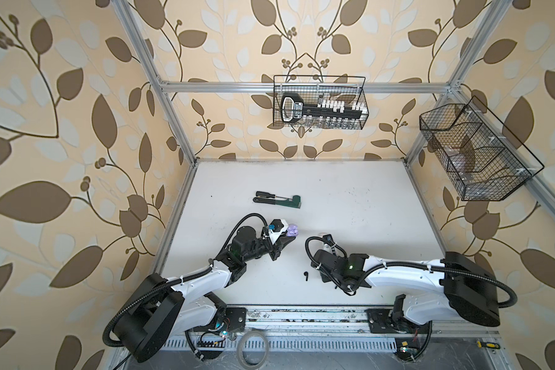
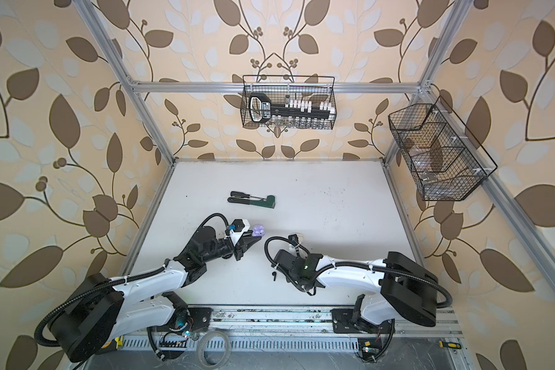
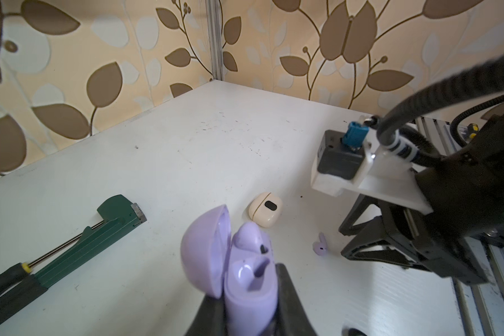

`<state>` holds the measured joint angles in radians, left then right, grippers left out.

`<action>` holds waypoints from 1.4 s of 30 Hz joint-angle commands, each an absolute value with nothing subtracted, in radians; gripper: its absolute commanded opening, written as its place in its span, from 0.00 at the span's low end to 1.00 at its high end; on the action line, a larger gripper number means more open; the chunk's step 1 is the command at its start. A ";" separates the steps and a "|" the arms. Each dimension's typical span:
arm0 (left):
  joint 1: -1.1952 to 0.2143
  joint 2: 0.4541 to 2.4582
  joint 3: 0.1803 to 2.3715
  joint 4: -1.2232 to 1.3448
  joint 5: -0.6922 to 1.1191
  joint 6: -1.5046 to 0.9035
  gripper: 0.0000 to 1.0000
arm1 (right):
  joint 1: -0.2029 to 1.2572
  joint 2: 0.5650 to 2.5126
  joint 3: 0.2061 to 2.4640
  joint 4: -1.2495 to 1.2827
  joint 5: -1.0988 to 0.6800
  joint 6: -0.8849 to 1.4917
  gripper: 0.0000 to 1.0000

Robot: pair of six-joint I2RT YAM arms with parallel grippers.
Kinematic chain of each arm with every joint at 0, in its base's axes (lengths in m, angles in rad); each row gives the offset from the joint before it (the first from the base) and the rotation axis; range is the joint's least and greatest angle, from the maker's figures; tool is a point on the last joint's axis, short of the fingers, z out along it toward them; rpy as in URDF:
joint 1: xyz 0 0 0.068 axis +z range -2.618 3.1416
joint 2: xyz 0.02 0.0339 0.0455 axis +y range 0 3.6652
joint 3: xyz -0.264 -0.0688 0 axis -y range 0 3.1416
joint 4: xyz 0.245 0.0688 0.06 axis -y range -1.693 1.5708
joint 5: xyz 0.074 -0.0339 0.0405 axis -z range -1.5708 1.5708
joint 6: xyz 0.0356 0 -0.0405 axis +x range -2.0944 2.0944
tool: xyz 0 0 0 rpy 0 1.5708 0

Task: Insert wireless bluetooth earbuds into charging case
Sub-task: Rotate the wireless bluetooth earbud at the center of the table.

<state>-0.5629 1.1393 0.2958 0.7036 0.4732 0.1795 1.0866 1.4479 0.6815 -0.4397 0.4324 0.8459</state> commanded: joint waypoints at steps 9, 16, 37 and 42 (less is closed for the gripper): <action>-0.562 1.063 0.269 0.736 0.512 0.179 0.00 | 1.038 1.678 0.828 -0.555 0.476 0.841 0.30; -0.563 1.040 0.263 0.735 0.515 0.176 0.00 | 0.980 1.700 0.854 -0.592 0.506 0.848 0.29; -0.563 1.005 0.255 0.723 0.520 0.175 0.00 | 0.939 1.608 0.727 -0.585 0.459 0.905 0.34; -0.562 1.002 0.255 0.721 0.521 0.176 0.00 | 0.928 1.588 0.708 -0.601 0.471 0.922 0.31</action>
<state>-0.5629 1.0256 0.2592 0.7002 0.4915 0.1783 0.9382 1.5753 0.7559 -0.5045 0.5053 0.8974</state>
